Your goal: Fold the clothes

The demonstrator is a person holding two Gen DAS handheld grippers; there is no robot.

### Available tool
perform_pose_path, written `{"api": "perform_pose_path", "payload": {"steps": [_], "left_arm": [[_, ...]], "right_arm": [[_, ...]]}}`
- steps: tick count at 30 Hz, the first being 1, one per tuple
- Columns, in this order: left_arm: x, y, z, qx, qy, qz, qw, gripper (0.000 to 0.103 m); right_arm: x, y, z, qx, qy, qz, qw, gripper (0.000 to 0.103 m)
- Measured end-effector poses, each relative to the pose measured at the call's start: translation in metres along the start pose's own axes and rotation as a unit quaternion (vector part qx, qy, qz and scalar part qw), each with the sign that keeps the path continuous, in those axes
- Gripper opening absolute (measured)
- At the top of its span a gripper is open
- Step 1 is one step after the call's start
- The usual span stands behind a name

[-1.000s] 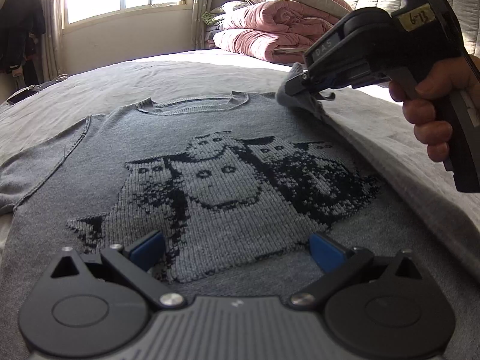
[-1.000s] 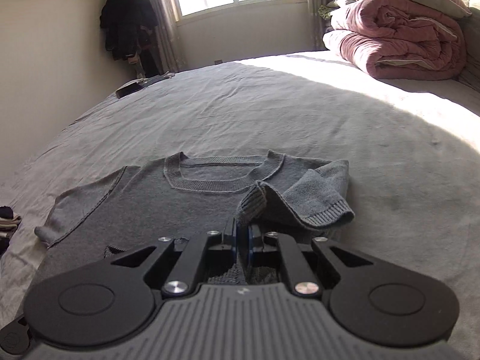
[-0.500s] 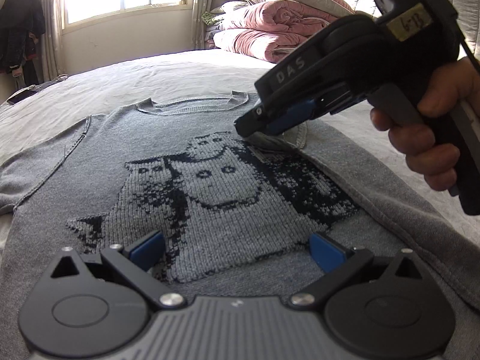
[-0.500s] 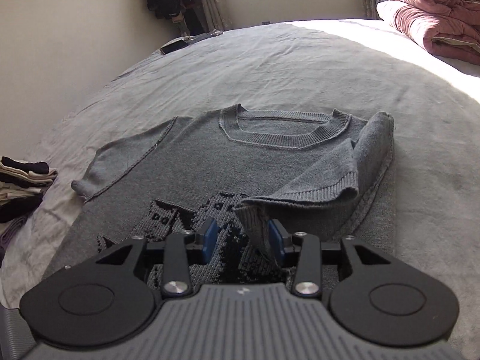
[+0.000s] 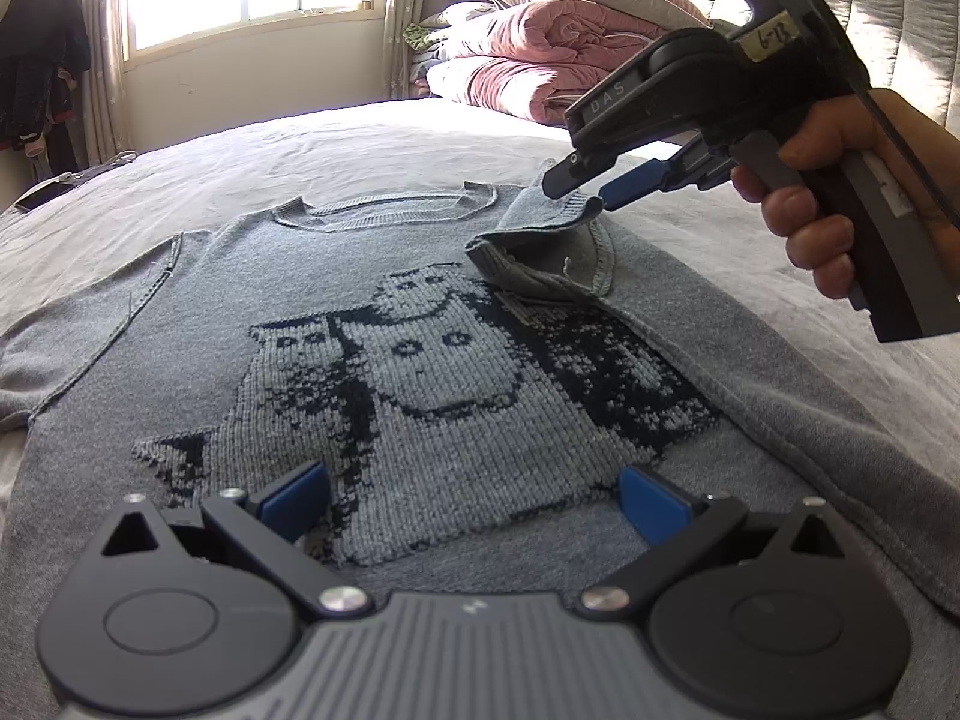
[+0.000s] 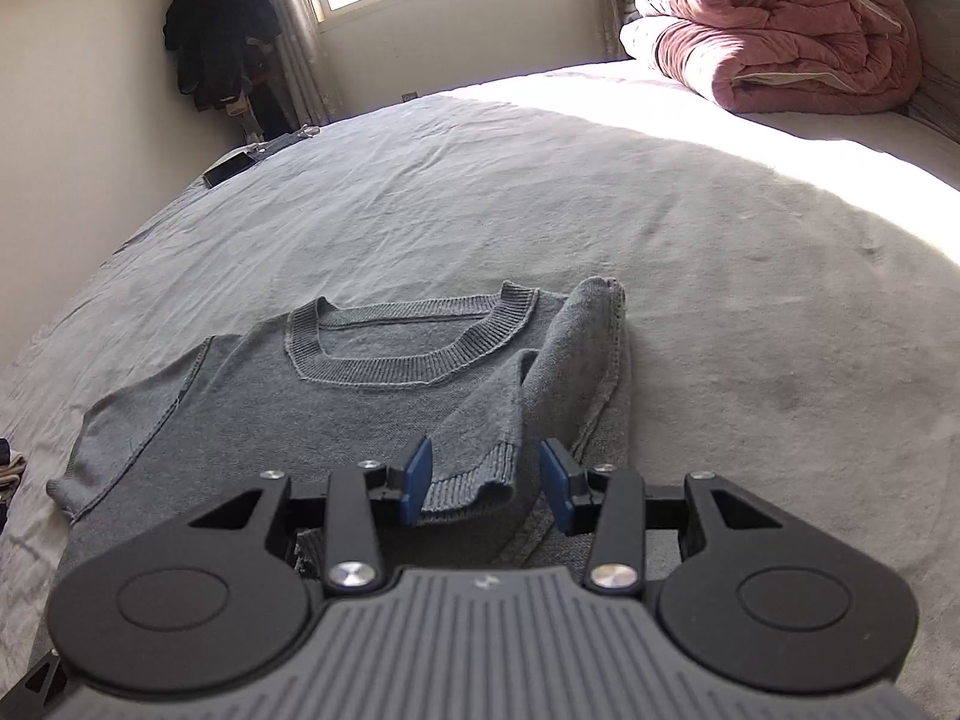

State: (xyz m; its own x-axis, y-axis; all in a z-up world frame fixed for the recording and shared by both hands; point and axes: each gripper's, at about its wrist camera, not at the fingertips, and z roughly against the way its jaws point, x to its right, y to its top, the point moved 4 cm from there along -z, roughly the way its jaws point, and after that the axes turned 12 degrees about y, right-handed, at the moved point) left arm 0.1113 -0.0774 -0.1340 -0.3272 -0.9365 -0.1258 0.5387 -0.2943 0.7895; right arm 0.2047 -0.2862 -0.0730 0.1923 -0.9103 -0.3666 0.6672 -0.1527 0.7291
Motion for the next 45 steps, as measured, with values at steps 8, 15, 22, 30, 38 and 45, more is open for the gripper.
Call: {"api": "perform_pose_path", "payload": {"steps": [8, 15, 22, 30, 38, 45], "left_arm": [[0.0, 0.001, 0.0, -0.004, -0.003, -0.001, 1.0, 0.103], [-0.006, 0.011, 0.005, -0.016, -0.034, 0.001, 0.9993, 0.102], [-0.03, 0.025, 0.006, -0.025, -0.047, 0.029, 0.9982, 0.095], [-0.035, 0.033, 0.001, -0.066, -0.132, 0.094, 0.9846, 0.059], [0.003, 0.022, -0.007, -0.147, -0.279, 0.153, 0.9365, 0.026], [0.027, 0.009, 0.001, -0.177, -0.326, 0.176, 0.9121, 0.015]], "right_arm": [[-0.017, 0.021, -0.015, 0.0, 0.041, -0.008, 0.999, 0.006], [-0.035, 0.033, -0.027, 0.001, 0.078, -0.001, 0.997, 0.012], [-0.027, 0.022, 0.006, -0.007, 0.069, -0.018, 0.997, 0.046], [-0.016, -0.027, 0.074, -0.044, 0.049, -0.045, 0.997, 0.045], [-0.032, -0.083, 0.148, -0.073, 0.042, -0.057, 0.995, 0.04], [-0.062, -0.131, 0.187, -0.101, 0.07, -0.044, 0.991, 0.04]]}}
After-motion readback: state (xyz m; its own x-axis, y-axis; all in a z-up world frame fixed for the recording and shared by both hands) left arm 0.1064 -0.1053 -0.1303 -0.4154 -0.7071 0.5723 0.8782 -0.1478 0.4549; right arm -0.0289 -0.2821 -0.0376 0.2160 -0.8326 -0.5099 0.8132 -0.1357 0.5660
